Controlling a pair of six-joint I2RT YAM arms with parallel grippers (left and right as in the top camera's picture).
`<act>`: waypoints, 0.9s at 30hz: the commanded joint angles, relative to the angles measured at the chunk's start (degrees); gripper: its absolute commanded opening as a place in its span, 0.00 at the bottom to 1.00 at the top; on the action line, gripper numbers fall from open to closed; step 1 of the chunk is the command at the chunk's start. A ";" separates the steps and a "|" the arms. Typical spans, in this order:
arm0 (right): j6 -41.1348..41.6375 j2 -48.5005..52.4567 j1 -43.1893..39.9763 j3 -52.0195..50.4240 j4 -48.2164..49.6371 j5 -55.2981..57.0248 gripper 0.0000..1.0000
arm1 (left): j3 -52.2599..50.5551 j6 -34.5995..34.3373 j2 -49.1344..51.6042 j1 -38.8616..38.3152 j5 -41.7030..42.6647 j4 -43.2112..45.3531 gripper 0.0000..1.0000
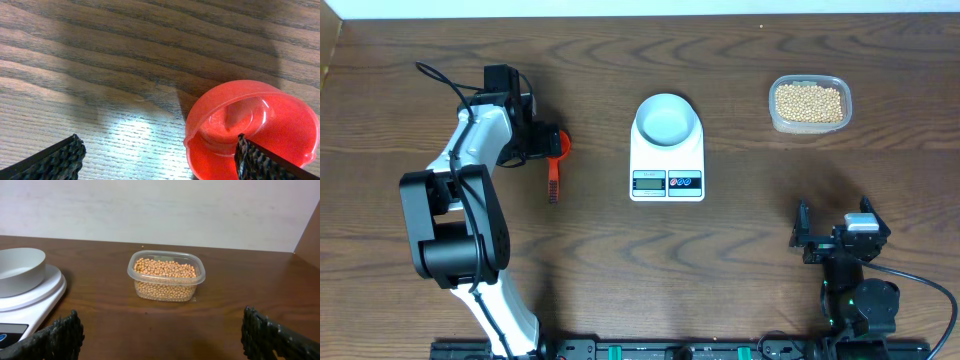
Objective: Scoop item into bowl and weigh 50g on scale
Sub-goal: 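Lower the left gripper and close it on the red scoop's rim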
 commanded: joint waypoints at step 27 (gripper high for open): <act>-0.72 -0.09 -0.46 -0.07 -0.24 -0.11 0.99 | 0.59 0.33 0.66 0.13 0.59 0.50 0.93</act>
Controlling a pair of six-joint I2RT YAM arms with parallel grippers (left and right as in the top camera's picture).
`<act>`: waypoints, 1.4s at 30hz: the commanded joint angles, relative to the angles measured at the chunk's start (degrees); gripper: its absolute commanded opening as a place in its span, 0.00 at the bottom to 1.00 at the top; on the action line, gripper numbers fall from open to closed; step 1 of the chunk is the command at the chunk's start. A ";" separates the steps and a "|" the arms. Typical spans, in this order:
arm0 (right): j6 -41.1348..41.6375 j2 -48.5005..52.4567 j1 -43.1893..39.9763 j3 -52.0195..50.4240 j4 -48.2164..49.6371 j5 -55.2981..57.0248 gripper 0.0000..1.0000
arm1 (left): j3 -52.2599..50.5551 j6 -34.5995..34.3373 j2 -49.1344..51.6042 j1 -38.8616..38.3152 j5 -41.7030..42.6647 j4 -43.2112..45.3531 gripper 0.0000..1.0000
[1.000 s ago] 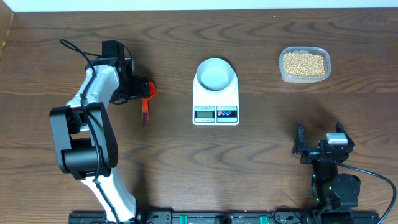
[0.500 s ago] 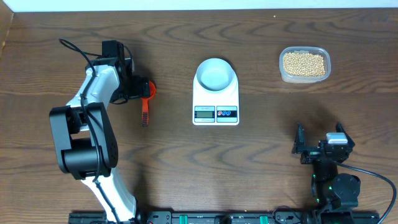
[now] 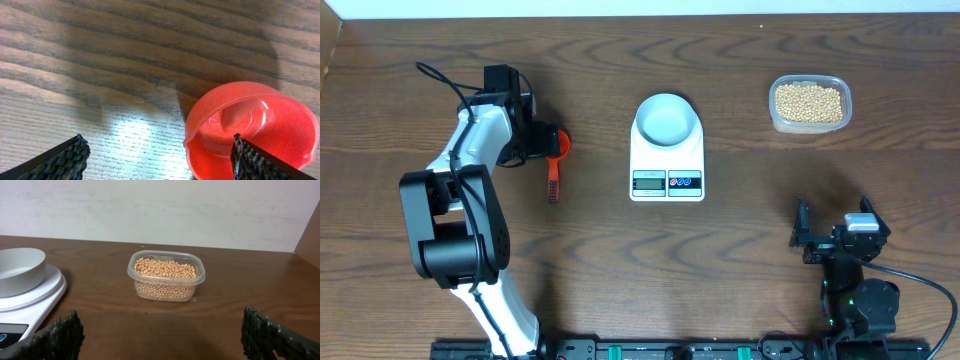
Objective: Scoop item into bowl and weigh 50g on scale
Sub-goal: 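Lower the left gripper and close it on the red scoop's rim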
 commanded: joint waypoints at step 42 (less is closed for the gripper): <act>-0.72 -0.09 -0.46 -0.07 -0.24 -0.13 0.99 | -1.68 0.35 0.66 0.13 0.55 2.23 0.79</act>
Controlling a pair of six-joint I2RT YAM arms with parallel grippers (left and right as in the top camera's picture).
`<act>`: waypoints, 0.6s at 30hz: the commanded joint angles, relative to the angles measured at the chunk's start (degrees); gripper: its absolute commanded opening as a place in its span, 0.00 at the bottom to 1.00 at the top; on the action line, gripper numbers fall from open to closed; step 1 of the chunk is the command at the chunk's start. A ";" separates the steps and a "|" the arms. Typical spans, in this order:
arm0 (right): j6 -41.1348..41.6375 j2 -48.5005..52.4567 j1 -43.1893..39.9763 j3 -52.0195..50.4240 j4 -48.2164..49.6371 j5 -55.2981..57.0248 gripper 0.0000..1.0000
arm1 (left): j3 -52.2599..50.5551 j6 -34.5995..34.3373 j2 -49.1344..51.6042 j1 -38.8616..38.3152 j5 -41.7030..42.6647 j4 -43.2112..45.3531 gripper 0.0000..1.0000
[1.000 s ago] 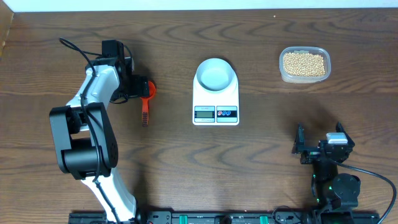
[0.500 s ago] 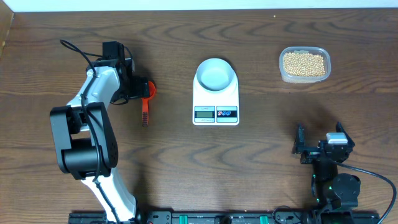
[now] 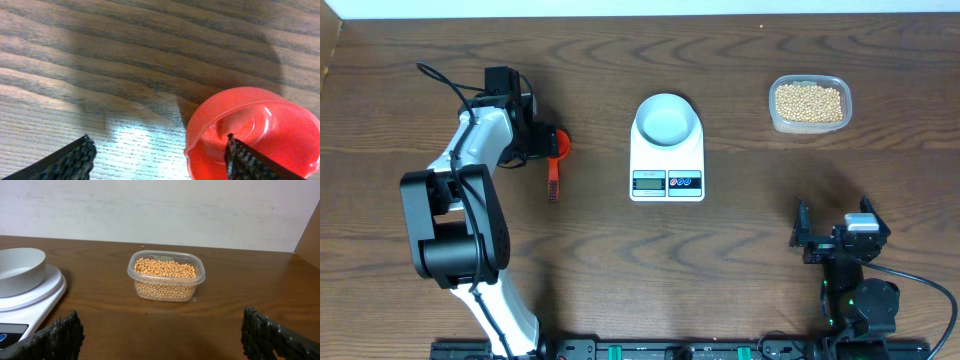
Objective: Scoop item into bowl and weigh 50g on scale
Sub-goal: 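Lower the left gripper and close it on the red scoop's rim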
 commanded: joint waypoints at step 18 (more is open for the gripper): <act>-0.72 -0.09 -0.46 -0.07 -0.24 -0.11 0.99 | -0.52 0.33 0.66 0.13 0.59 0.09 0.41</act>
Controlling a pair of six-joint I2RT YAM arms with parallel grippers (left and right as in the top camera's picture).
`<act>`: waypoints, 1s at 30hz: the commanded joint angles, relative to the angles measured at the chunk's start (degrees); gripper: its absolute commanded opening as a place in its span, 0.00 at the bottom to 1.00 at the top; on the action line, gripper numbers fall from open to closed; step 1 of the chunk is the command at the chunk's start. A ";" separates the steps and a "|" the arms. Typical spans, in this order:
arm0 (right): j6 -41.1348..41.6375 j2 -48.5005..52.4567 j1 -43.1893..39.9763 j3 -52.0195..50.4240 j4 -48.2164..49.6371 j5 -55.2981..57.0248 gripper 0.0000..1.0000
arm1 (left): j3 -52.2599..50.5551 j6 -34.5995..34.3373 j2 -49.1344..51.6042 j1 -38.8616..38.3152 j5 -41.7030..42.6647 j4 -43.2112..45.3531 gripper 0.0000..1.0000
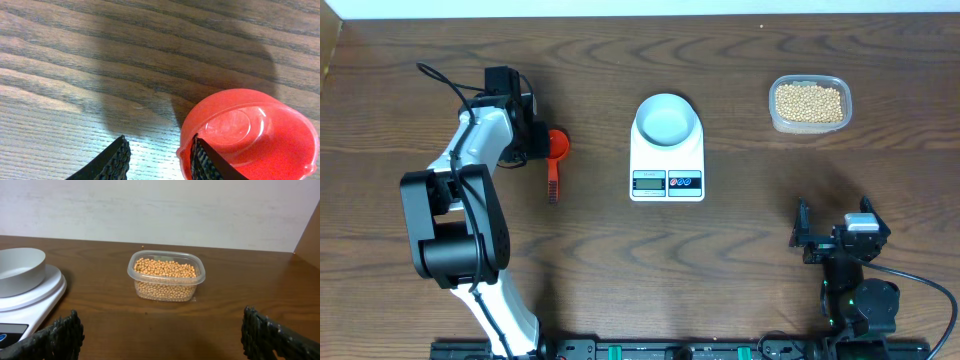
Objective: Scoop item into bowl and weigh 50g on scale
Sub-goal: 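Lower the left gripper and close it on the red scoop's rim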
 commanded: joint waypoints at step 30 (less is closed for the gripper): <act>-0.72 -0.09 -0.46 -0.07 -0.24 -0.11 0.99 | -0.52 -0.09 0.66 0.07 2.49 0.15 0.09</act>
